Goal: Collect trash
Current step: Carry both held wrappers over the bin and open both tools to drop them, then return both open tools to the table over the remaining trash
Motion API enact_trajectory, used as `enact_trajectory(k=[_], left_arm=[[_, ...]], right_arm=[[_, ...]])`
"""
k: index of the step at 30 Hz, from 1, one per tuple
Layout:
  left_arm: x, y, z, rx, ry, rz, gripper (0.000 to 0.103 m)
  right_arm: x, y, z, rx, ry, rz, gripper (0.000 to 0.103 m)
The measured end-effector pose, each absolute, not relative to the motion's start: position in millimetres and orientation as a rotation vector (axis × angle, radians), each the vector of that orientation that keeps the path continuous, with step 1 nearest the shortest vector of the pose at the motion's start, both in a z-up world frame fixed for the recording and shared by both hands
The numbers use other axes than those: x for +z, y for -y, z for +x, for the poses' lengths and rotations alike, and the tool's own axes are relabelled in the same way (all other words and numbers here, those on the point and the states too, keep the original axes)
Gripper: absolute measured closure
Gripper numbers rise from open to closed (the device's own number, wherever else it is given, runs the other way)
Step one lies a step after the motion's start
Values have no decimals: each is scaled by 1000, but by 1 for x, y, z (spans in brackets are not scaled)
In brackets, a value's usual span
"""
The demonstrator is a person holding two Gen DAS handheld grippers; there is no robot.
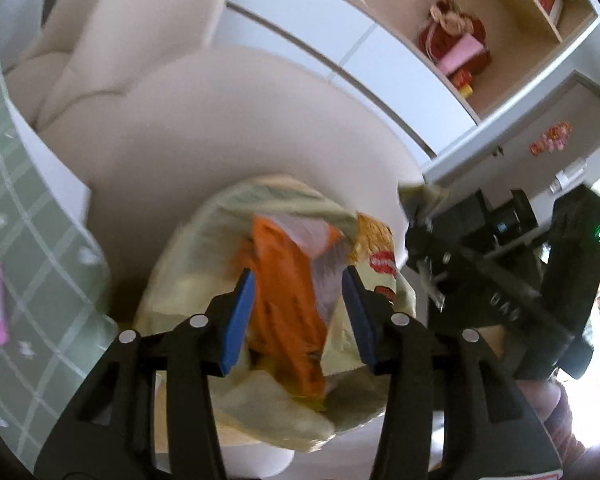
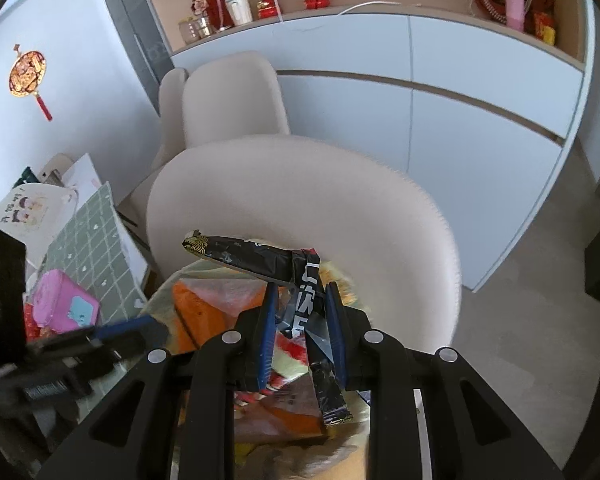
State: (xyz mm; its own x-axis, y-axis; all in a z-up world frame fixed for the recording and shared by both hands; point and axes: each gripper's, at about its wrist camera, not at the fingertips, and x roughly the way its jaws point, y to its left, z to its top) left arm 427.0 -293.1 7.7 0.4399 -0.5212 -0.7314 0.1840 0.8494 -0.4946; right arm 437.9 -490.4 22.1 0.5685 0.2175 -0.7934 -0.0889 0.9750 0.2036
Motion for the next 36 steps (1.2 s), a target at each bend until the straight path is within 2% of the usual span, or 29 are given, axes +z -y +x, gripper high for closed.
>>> enact_trajectory(k=[8, 14, 19, 23, 29, 36], left_arm=[[33, 223, 395, -248, -892, -329, 57], [39, 156, 345, -57, -839, -250, 55], [32, 92, 302, 81, -883, -289, 55], [33, 40, 266, 132, -875, -327, 51], [40, -36, 221, 130, -827, -343, 50], [24, -124, 184, 187, -826, -376, 50]], right_arm=[[-43, 450, 447, 224, -1169, 174, 79], [-58, 433, 444, 218, -1203, 107, 79], [-42, 435, 431, 200, -1152, 142, 77], [-24, 426, 413, 189, -1099, 164, 62], [20, 398, 374, 103, -949, 128, 56], [58, 323, 330, 149, -927, 78, 56]])
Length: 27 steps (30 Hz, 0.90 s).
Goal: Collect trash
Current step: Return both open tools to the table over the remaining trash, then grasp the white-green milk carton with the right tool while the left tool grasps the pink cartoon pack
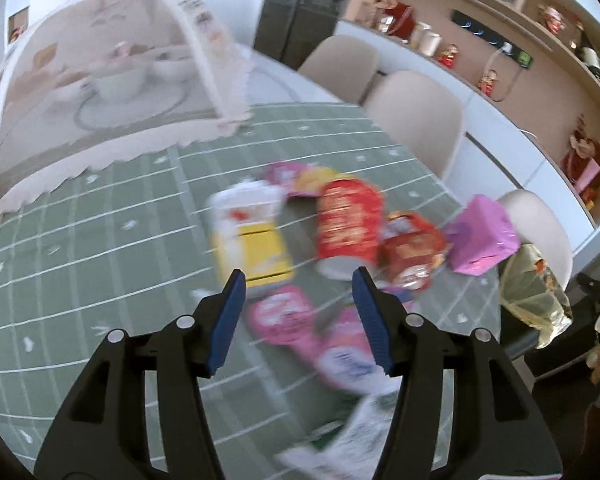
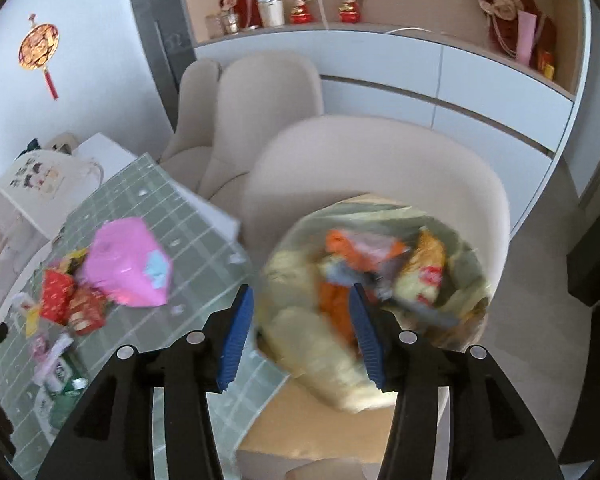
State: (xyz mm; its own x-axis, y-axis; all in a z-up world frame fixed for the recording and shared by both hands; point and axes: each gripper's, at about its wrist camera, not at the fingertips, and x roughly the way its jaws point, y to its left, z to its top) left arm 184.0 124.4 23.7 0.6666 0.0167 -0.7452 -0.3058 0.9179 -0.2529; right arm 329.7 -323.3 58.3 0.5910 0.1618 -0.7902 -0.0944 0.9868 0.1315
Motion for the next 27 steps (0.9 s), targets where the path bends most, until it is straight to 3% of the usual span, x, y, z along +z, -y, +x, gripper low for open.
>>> enact_trajectory(k=[11, 16, 21, 27], left_arm=[[-11, -102, 173, -76, -977, -406, 50], [-18, -98, 173, -78, -962, -392, 50], [-22, -118, 177, -46, -938, -569, 50], [-15, -137, 172, 53, -912, -554, 50]], right_arm=[[51, 206, 293, 369, -980, -53, 56], [40, 170, 296, 454, -947, -103, 56], [5, 122, 286, 692, -1101, -58, 56], [-35, 75, 270, 877, -1256, -100, 56]])
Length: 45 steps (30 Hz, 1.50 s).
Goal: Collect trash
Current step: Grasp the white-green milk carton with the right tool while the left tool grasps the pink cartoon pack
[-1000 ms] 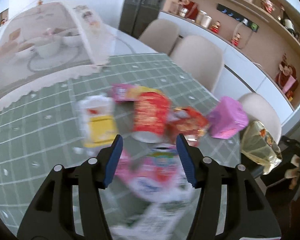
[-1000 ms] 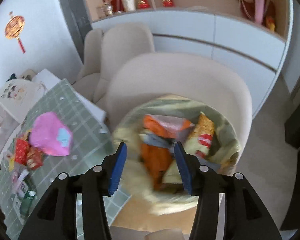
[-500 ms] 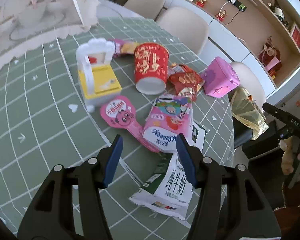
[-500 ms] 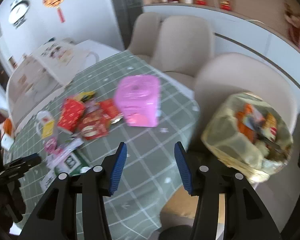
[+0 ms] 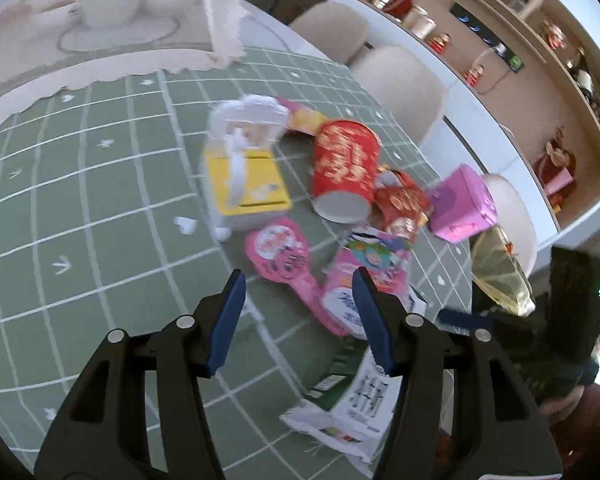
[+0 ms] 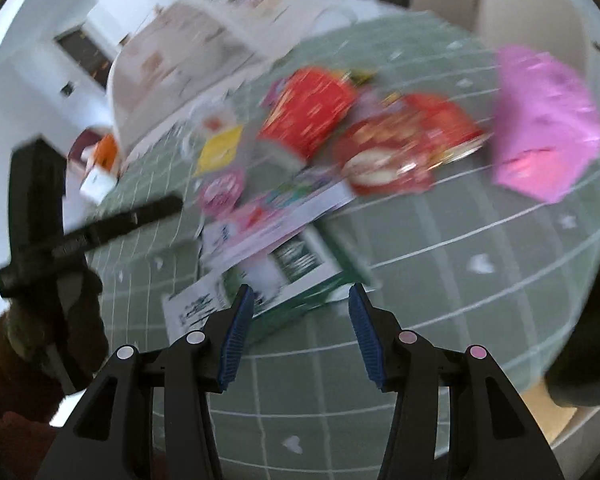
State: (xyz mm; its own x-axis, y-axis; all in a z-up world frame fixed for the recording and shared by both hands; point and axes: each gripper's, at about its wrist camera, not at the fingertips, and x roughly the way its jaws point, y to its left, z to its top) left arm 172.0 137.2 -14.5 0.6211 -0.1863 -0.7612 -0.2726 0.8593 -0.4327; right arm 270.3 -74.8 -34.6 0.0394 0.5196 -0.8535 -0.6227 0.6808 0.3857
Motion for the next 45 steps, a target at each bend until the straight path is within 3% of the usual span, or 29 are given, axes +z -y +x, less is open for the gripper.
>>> enact_trajectory(k=[6, 8, 10, 13, 25, 29, 32, 36, 37, 38, 40, 45], left_arm=[[-12, -151, 162, 109, -904, -570, 50], [-12, -153, 160, 110, -911, -571, 50], [-14, -154, 160, 107, -925, -566, 50], [-15, -154, 162, 101, -938, -548, 50], [-15, -142, 181, 72, -904, -541, 50], [-23, -144, 190, 102, -933, -538, 50], [-31, -138, 199, 108, -953, -535, 50], [-44, -128, 216, 125, -982, -509, 50], [-47, -127, 220, 130, -993, -506, 51], [-49, -126, 222, 131, -997, -502, 63], [-50, -125, 226, 123, -1007, -484, 75], [-40, -137, 218, 69, -996, -488, 82]], right_arm=[[-55, 54, 280, 911, -1315, -81, 58], [-53, 48, 286, 926, -1292, -71, 73], [-48, 41, 290, 911, -1246, -118, 81], [-45, 33, 299, 896, -1194, -185, 85], [-34, 65, 312, 684, -1080, -326, 85], [-29, 77, 308, 703, -1089, -215, 84], [-26, 89, 304, 757, -1097, -96, 73], [-21, 101, 297, 750, -1075, -118, 69], [-20, 102, 296, 746, -1073, -127, 69], [-18, 105, 295, 743, -1070, -133, 69], [-16, 109, 296, 750, -1070, -129, 69], [-21, 94, 297, 817, -1093, -201, 62]])
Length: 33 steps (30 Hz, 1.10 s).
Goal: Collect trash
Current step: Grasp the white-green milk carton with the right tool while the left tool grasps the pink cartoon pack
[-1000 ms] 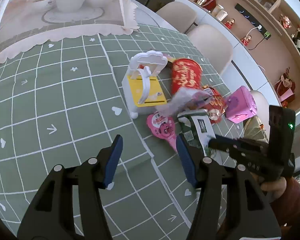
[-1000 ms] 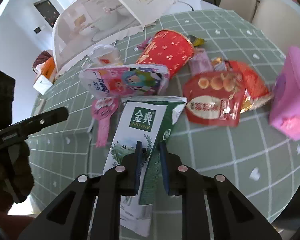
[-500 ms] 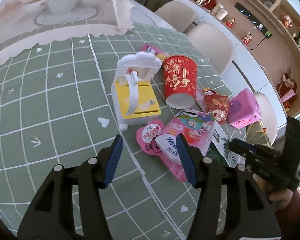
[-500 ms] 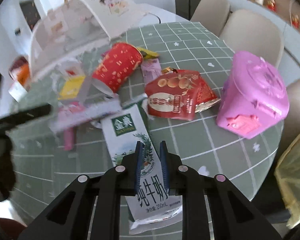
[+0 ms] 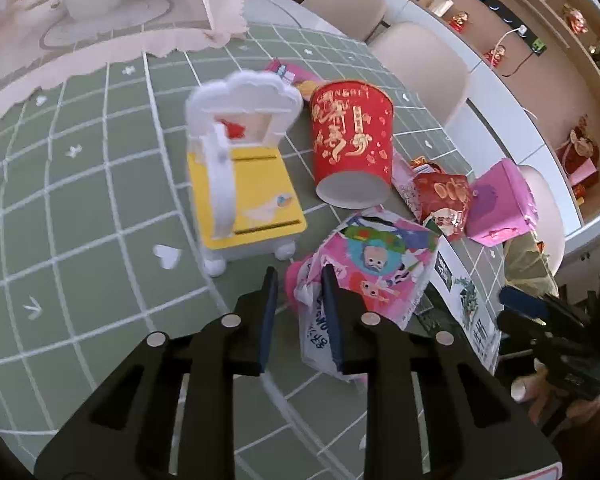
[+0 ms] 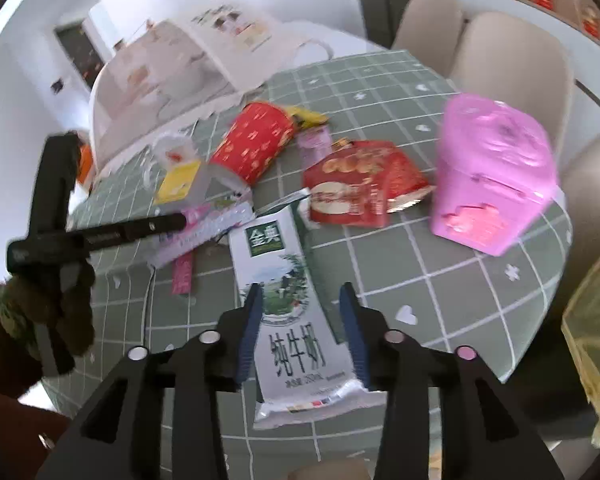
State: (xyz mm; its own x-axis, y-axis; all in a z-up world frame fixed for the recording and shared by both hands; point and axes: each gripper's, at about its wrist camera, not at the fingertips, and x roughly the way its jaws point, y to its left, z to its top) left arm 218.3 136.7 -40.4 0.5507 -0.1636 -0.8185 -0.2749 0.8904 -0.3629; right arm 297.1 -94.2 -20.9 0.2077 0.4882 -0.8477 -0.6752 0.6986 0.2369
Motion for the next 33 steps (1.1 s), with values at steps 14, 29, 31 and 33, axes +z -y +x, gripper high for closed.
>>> enact_trajectory(k=[14, 29, 31, 33], left_arm=[[-28, -184, 179, 93, -951, -530, 63], [-24, -165, 186, -33, -984, -367, 53], [-33, -161, 192, -20, -1024, -343, 53], [-43, -156, 195, 0, -1077, -345, 53]], right_arm=[[-35, 44, 292, 929, -1150, -330, 53], [-26, 57, 292, 792, -1111, -322, 56], [-22, 69, 292, 775, -1109, -285, 56], [-19, 85, 290, 742, -1101, -254, 56]])
